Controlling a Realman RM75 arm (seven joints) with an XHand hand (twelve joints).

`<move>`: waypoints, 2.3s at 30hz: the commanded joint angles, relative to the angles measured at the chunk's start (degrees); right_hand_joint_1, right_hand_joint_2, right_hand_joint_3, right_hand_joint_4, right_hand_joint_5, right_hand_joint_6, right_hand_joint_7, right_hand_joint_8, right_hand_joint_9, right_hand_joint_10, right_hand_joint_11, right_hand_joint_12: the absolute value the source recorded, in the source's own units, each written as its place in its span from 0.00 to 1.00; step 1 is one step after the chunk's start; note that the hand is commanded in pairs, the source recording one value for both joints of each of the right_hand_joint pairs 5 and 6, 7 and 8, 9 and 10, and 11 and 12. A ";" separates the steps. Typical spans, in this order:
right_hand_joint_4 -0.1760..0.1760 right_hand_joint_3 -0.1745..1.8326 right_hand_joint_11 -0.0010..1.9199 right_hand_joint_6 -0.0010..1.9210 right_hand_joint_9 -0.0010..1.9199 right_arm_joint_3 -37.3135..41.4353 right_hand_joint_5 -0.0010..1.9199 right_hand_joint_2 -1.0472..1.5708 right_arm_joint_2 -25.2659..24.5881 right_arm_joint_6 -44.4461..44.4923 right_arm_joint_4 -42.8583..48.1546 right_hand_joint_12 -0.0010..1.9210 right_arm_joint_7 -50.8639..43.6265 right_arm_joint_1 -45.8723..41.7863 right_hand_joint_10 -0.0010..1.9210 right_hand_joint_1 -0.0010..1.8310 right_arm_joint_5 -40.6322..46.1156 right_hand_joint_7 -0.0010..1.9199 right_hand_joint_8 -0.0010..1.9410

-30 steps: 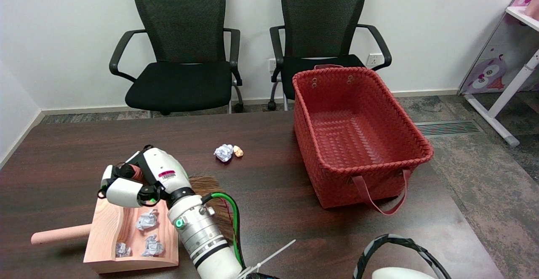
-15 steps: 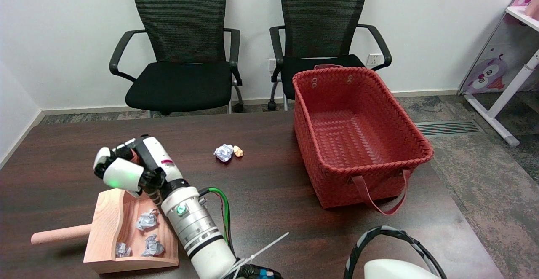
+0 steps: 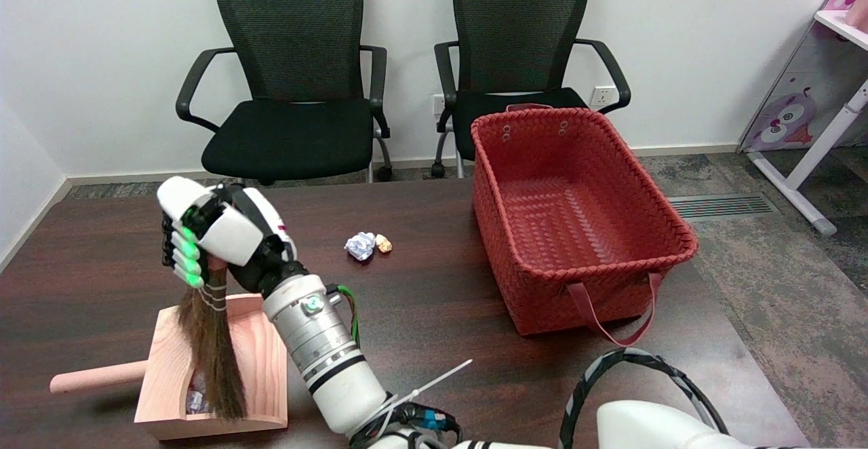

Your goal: Sweep the paper ball into the dustpan.

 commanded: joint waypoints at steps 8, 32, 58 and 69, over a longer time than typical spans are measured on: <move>0.53 0.69 1.00 1.00 1.00 4.61 1.00 0.72 13.59 -16.69 -23.54 1.00 2.64 2.41 1.00 0.30 3.91 1.00 0.99; 0.56 0.67 1.00 1.00 1.00 -1.79 1.00 0.78 32.57 -35.77 -23.21 1.00 1.89 26.03 1.00 0.29 2.46 1.00 0.99; 0.56 0.67 1.00 1.00 1.00 -8.02 1.00 0.78 35.86 -26.77 -8.31 1.00 -0.49 33.31 1.00 0.31 -5.80 1.00 0.99; 0.56 0.67 1.00 1.00 1.00 -23.90 1.00 0.83 30.73 -7.87 17.35 1.00 26.20 37.39 1.00 0.30 -12.05 1.00 0.99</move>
